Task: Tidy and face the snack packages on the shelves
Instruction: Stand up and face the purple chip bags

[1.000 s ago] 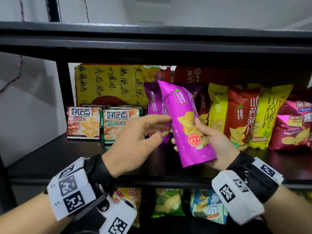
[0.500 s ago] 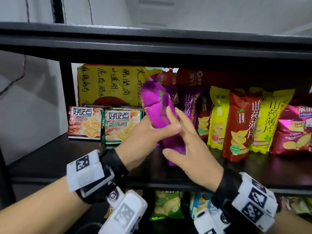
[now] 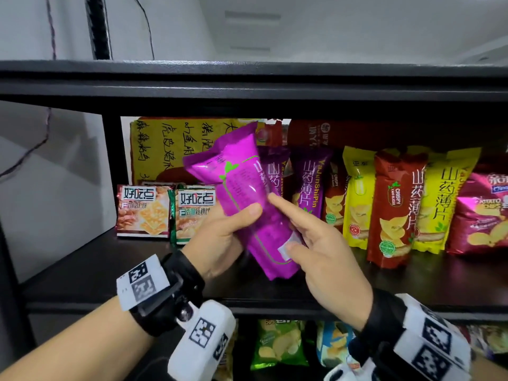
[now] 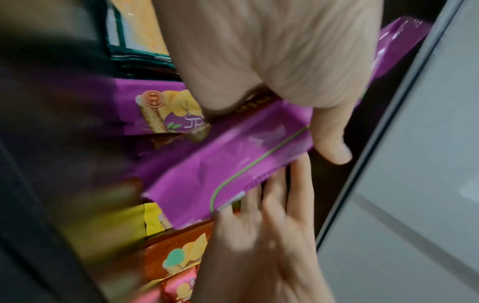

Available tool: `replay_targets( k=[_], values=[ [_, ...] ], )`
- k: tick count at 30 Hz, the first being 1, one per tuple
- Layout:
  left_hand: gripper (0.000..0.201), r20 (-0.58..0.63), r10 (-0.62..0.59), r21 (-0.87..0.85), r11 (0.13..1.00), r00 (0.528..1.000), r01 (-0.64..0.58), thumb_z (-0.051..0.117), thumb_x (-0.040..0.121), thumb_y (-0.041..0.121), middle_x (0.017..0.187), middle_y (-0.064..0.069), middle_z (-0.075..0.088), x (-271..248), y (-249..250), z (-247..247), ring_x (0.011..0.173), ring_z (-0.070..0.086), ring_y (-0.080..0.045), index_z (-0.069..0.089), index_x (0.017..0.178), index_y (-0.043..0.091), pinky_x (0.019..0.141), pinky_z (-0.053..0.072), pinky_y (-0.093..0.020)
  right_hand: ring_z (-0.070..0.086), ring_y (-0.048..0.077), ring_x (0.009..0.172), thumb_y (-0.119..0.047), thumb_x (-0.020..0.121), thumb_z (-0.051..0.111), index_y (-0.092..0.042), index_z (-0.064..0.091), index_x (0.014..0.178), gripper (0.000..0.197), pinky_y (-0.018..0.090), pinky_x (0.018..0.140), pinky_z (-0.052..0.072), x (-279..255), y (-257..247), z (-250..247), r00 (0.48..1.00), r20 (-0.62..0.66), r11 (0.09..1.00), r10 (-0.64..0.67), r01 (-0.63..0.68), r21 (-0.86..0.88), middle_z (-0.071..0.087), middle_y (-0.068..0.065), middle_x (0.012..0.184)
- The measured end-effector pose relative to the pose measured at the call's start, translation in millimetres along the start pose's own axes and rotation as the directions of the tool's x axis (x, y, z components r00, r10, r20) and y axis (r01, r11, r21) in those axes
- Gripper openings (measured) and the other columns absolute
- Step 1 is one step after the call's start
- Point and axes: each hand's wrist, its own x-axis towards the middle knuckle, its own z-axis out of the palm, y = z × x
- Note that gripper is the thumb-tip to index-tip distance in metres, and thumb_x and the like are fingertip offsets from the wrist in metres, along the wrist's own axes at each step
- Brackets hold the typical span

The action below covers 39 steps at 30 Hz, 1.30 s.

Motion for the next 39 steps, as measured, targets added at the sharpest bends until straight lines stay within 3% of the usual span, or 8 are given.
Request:
replay_targets(
  k=[2, 4, 8, 14, 21, 27, 31, 39],
  values=[
    [0.09, 0.025, 0.0, 0.046, 0.999, 1.0, -0.001, 0.087, 0.068, 0.046, 0.133, -0.016, 0.063, -7, 1, 10, 0.121, 0.061, -0.028, 0.052, 0.14, 0.005, 0.104, 0.049, -0.042, 0.044, 0.039, 0.135, -0.011, 0.092, 0.061, -0.052, 0.03, 0.149, 0.077, 0.06, 0.109, 0.038, 6, 0, 0, 1.0, 0.023, 0.998, 0.008, -0.007, -0.062, 0.049, 0.013, 0.145],
    [0.077, 0.057, -0.066, 0.182, 0.982, 0.996, 0.055, 0.06, 0.088, 0.052, 0.145, -0.012, 0.056, -5, 3, 19, 0.131, 0.056, -0.027, 0.04, 0.15, 0.01, 0.105, 0.05, -0.041, 0.056, 0.013, 0.129, -0.026, 0.083, 0.075, -0.047, 0.02, 0.152, 0.09, 0.039, 0.106, 0.048, 16, -1, -3, 1.0, 0.011, 0.993, 0.027, -0.026, -0.114, 0.055, -0.013, 0.142],
    [0.049, -0.044, -0.223, 0.369, 0.902, 0.974, 0.223, 0.057, 0.092, 0.033, 0.123, -0.007, 0.071, 8, 22, 24, 0.107, 0.07, -0.028, 0.054, 0.139, 0.019, 0.091, 0.057, -0.043, 0.071, 0.017, 0.097, -0.014, 0.074, 0.079, -0.017, 0.059, 0.123, 0.054, 0.037, 0.089, 0.059, 34, -10, -9, 0.974, -0.082, 0.96, 0.214, -0.194, 0.202, 0.074, 0.003, 0.111],
    [0.062, -0.153, -0.255, 0.473, 0.829, 0.955, 0.298, 0.065, 0.081, 0.05, 0.097, -0.02, 0.061, 12, 37, 20, 0.083, 0.057, -0.04, 0.06, 0.112, -0.003, 0.075, 0.039, -0.047, 0.059, 0.031, 0.122, -0.028, 0.081, 0.066, -0.003, 0.066, 0.125, 0.051, 0.043, 0.103, 0.049, 39, -21, -19, 0.823, 0.224, 0.56, 0.521, -0.528, 0.638, 0.06, 0.02, 0.133],
    [0.037, -0.028, -0.346, 0.463, 0.827, 0.938, 0.319, 0.082, 0.072, 0.036, 0.099, -0.012, 0.076, 15, 27, 7, 0.083, 0.071, -0.019, 0.076, 0.099, 0.012, 0.071, 0.056, -0.026, 0.068, 0.027, 0.073, -0.001, 0.072, 0.047, -0.003, 0.073, 0.091, 0.032, 0.035, 0.072, 0.06, 41, -12, -17, 0.865, 0.216, 0.62, 0.453, -0.48, 0.621, 0.07, 0.016, 0.086],
    [0.052, -0.112, -0.176, 0.401, 0.892, 0.978, 0.207, 0.081, 0.056, 0.009, 0.093, -0.013, 0.078, 27, 3, 7, 0.073, 0.074, -0.021, 0.07, 0.106, 0.002, 0.065, 0.059, -0.027, 0.064, 0.04, 0.096, 0.003, 0.05, 0.045, 0.016, 0.051, 0.099, 0.05, 0.052, 0.09, 0.051, 55, 18, -13, 0.843, -0.155, 0.824, 0.515, -0.437, 0.36, 0.058, 0.021, 0.095],
    [0.046, -0.232, -0.017, 0.463, 0.878, 0.972, 0.126, 0.082, 0.058, 0.009, 0.091, -0.006, 0.079, 48, 0, -8, 0.074, 0.075, -0.015, 0.07, 0.102, 0.011, 0.064, 0.06, -0.025, 0.041, 0.021, 0.06, -0.006, 0.058, 0.053, 0.002, 0.039, 0.064, 0.017, 0.036, 0.058, 0.032, 66, 38, -35, 0.88, -0.298, 0.927, 0.37, -0.372, 0.052, 0.04, 0.011, 0.069],
    [0.049, -0.315, 0.021, 0.633, 0.75, 0.949, 0.194, 0.085, 0.073, 0.003, 0.104, -0.009, 0.077, 90, -7, -38, 0.091, 0.076, -0.023, 0.061, 0.117, 0.001, 0.081, 0.06, -0.037, 0.061, 0.027, 0.071, -0.009, 0.075, 0.075, 0.006, 0.051, 0.106, 0.042, 0.031, 0.057, 0.045, 103, 84, -84, 0.78, -0.477, 0.831, 0.405, -0.531, -0.163, 0.064, 0.02, 0.091]
  ],
)
